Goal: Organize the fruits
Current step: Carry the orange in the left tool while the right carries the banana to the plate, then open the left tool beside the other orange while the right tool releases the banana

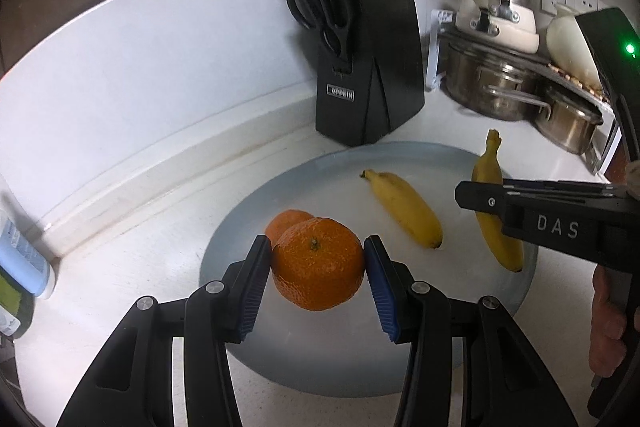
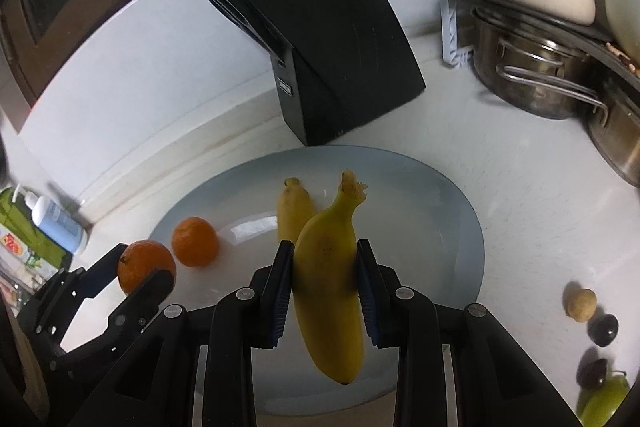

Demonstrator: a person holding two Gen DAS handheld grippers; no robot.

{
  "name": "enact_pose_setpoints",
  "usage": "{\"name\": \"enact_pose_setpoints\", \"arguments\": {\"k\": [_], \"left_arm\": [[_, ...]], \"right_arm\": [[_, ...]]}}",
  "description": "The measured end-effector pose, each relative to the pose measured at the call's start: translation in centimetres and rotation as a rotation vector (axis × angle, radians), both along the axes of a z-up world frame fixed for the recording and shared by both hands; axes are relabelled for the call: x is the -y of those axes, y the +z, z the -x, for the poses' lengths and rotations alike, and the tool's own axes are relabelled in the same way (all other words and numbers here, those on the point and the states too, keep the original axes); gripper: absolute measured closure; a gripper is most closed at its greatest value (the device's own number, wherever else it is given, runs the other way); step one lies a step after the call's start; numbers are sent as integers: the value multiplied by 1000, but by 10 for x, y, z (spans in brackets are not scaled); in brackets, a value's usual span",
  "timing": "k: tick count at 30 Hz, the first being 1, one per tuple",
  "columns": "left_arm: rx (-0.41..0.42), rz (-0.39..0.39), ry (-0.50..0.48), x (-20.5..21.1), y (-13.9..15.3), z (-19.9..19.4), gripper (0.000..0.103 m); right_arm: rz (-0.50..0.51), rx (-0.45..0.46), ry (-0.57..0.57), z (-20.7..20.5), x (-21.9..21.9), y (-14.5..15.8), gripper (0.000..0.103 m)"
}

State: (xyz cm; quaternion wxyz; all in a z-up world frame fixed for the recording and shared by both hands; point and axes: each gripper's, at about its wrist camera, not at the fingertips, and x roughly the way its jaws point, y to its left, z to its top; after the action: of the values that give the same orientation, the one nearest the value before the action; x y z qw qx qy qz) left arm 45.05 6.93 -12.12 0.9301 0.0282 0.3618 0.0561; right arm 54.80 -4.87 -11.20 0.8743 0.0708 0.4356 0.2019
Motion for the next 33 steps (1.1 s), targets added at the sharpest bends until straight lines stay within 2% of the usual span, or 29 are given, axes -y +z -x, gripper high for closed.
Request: {"name": "enact_pose_setpoints", "arguments": {"k": [8, 18, 21, 23, 28, 30, 33], "left_arm": [[-44, 4, -7, -2, -18, -9, 56], [-71, 4, -13, -2, -26, -13, 56], [-84, 13, -10, -3, -29, -15, 55], [-85, 14, -7, -2, -30, -15, 55], [-79, 10, -1, 0, -27, -15, 55], [-65, 5, 2, 0, -23, -13, 47], [-44, -4, 2, 2, -15, -8, 42]], "right_arm": [[24, -19, -5, -12, -3, -15, 72], [35, -38, -8, -24, -6, -26, 71], [38, -21, -15, -24, -4, -24, 67], [47, -4, -24, -23, -3, -20, 54], [61, 8, -43, -17, 1, -15, 53], [61, 12, -52, -14, 3, -12, 51], [64, 26, -69, -7, 7, -6, 46]]}}
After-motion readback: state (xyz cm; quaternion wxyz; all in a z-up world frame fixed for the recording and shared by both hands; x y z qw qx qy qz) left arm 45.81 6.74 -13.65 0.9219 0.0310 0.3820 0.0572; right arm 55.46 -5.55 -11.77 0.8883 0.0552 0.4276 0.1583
